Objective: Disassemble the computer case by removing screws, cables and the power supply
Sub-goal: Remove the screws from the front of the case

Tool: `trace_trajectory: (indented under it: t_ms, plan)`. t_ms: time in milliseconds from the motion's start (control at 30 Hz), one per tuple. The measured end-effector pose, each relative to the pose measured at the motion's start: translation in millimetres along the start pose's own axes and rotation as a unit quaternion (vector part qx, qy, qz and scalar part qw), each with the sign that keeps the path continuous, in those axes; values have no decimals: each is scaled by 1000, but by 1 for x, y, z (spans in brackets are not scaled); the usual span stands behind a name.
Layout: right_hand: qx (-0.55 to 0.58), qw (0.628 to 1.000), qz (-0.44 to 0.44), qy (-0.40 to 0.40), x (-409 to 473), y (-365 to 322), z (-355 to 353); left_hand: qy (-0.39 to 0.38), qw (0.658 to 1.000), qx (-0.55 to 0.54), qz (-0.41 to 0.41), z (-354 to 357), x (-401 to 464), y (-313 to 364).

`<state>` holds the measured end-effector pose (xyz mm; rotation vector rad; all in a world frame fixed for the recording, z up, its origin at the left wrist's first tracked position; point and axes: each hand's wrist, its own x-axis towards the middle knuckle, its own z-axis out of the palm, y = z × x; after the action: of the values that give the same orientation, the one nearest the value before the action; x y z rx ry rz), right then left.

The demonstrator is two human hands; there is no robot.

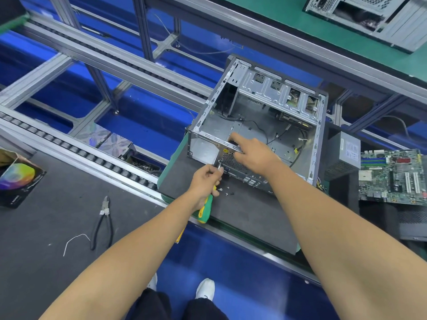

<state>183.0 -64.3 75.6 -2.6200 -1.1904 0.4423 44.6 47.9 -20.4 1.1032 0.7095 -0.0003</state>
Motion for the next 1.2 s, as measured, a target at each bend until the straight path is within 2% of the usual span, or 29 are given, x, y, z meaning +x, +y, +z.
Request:
trace_trajectory:
  t_ms: [100, 167, 267, 367, 500, 567, 633, 733, 800, 867, 933, 1100, 1200]
  plan:
    - [-2, 1000, -1, 1, 0, 0, 0, -26, 991, -109, -77, 1, -1, 3]
    - [-2, 1000, 0, 2, 0, 0, -1, -30, 990, -113, -82, 0, 0, 3]
    - [1, 1000, 3, 5, 0, 0, 0, -12, 997, -52, -55, 1, -2, 1]
    - [-1, 1000, 1, 7, 0, 0, 0, 44, 998, 49, -8, 4, -2, -5]
    - [-5, 1000, 6, 6, 0, -2, 0, 131, 973, 180, 65, 9, -1, -13]
    - [-4, 1000, 7, 6, -1, -2, 0, 121, 973, 174, 88, 13, 0, -16]
    - [-4, 1000, 6, 2, -1, -2, -1, 91, 986, 124, 70, 13, 2, -15]
    - [-7, 1000, 5, 5, -2, -4, -2, 6, 999, 44, -8, 5, 4, -5]
    - [-9, 1000, 5, 3, -2, -4, -2, -56, 996, -12, -72, -3, 4, 4]
    - [-8, 1000, 5, 2, -2, -4, -2, -96, 990, -28, -103, -8, 4, 10]
    - [-4, 1000, 3, 2, -2, -4, -2, -98, 990, -9, -98, -10, 5, 12]
    - [3, 1000, 5, -1, -1, -4, -2, -26, 998, 34, -35, -3, 4, -1]
    - [2, 1000, 8, -3, -1, -3, -2, -7, 998, 60, 14, -2, 3, -13]
